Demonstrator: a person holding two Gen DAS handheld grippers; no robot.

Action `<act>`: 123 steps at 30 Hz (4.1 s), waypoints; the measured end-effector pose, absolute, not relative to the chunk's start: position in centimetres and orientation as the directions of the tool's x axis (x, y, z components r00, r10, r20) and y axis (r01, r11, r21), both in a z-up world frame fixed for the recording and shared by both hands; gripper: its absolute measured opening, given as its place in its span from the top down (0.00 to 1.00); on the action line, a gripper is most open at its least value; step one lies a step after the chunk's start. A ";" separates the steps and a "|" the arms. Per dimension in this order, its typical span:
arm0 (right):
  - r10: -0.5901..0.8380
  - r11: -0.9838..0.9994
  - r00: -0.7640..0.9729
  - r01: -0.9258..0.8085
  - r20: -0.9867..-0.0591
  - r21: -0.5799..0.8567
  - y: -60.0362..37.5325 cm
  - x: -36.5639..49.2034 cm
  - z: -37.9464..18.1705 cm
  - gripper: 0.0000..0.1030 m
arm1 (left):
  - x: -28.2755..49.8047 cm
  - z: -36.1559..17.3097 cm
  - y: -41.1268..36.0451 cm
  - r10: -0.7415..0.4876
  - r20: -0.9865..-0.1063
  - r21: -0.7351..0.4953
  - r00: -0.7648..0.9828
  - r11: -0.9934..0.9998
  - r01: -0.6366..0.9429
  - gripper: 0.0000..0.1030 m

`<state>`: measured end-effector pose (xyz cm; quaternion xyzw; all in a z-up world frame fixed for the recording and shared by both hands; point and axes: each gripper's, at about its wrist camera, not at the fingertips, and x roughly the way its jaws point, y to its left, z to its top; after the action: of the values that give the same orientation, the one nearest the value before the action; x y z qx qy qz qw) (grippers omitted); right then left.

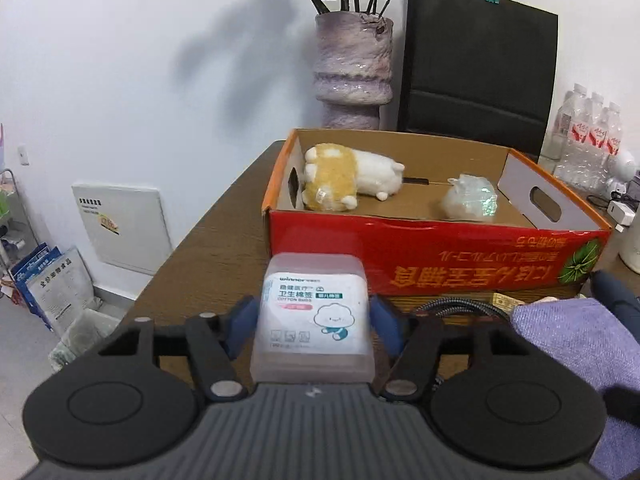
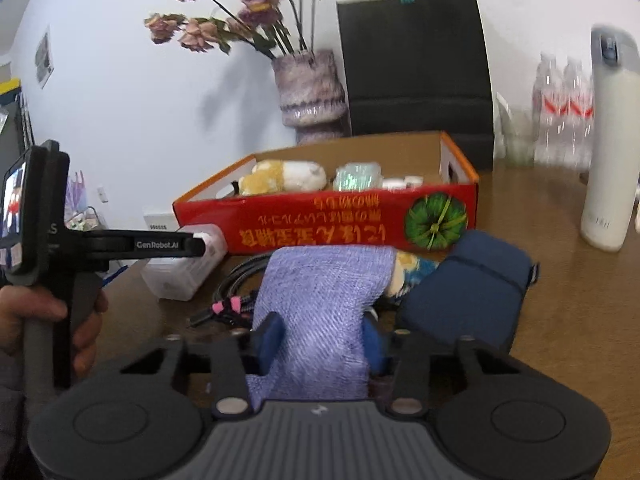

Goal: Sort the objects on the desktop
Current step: 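Grasp the lavender pouch with the right tool while the left tool grasps the cotton-bud box, then place the pouch and cotton-bud box into the cardboard box, opening both tools, then withdraw both tools from the box back to the table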

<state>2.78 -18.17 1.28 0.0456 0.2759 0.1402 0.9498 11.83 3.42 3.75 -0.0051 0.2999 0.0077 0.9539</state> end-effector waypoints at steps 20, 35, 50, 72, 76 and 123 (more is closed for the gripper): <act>0.248 0.968 0.872 -0.211 -0.421 0.133 -22.7 -5.2 5.4 0.84 | -3.2 4.9 3.4 0.010 -0.520 -0.025 0.854 0.999 -0.027 0.04; 0.343 0.936 0.785 -0.335 -0.516 0.113 -19.3 -7.8 3.0 0.83 | 0.6 2.0 3.6 0.004 -0.634 -0.057 0.773 0.997 -0.052 0.37; 0.407 0.908 0.860 -0.343 -0.309 0.240 -20.9 -1.0 9.8 0.83 | 6.2 12.9 3.4 -0.129 -0.437 -0.128 0.890 0.988 0.081 0.36; 0.236 0.971 0.558 -0.096 -0.796 0.220 -17.7 33.0 1.1 0.74 | 30.7 5.8 -0.9 -0.104 -0.767 -0.097 0.634 0.994 0.046 0.35; 0.354 0.922 0.528 -0.061 -0.772 0.381 -20.4 33.0 1.1 0.56 | 31.1 5.8 0.1 -0.112 -0.752 -0.159 0.649 0.987 -0.014 0.13; 0.157 0.986 0.819 -0.165 -0.552 0.036 -20.8 -7.3 1.4 0.00 | -6.9 4.3 -0.7 -0.086 -0.526 -0.028 0.846 0.996 0.084 0.00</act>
<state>-7.29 -20.81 1.36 -0.0069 0.2889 0.0843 0.9536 -6.92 -0.72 4.31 -0.0017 0.2738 -0.0442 0.9608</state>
